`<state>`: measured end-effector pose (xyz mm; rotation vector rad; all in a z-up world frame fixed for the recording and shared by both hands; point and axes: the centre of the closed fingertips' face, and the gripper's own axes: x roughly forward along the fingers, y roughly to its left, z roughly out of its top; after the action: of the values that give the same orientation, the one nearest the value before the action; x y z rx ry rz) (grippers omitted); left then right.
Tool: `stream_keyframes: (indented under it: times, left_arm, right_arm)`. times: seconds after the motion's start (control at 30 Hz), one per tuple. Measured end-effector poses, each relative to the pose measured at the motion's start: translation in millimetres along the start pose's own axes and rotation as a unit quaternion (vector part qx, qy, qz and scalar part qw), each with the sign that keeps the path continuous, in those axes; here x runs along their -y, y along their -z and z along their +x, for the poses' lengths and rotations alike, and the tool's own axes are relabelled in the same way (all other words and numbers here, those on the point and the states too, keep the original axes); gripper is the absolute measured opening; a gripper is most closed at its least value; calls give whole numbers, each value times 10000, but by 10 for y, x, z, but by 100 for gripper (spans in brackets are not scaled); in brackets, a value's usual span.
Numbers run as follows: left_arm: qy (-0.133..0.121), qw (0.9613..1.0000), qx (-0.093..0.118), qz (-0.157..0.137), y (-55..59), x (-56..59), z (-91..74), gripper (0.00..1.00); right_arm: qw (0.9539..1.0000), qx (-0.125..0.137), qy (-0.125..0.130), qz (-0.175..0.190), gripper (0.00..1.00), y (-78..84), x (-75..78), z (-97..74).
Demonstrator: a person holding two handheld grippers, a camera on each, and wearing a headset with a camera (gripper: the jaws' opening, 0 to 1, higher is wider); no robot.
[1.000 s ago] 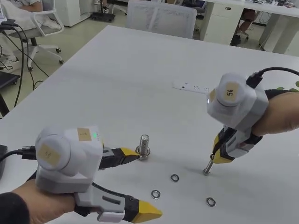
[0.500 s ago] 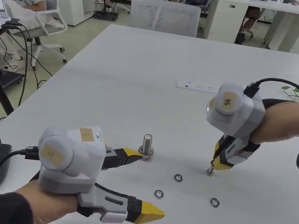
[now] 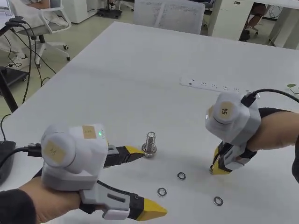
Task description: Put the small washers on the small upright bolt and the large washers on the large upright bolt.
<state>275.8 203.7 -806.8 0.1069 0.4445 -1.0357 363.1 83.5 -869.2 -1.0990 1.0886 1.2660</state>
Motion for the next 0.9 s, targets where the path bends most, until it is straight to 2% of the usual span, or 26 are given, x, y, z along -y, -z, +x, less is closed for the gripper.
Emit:
stream_keyframes:
  times: [0.57, 0.9]
  left_arm:
    - [-2, 10000, -10, -10, 13, 13, 12, 74]
    - [20, 10000, -18, 10, 17, 26, 16, 74]
  right_arm:
    - [9999, 17, -3, 139, 19, 52, 1, 49]
    - [9994, 11, 34, 354, 20, 222, -43, -11]
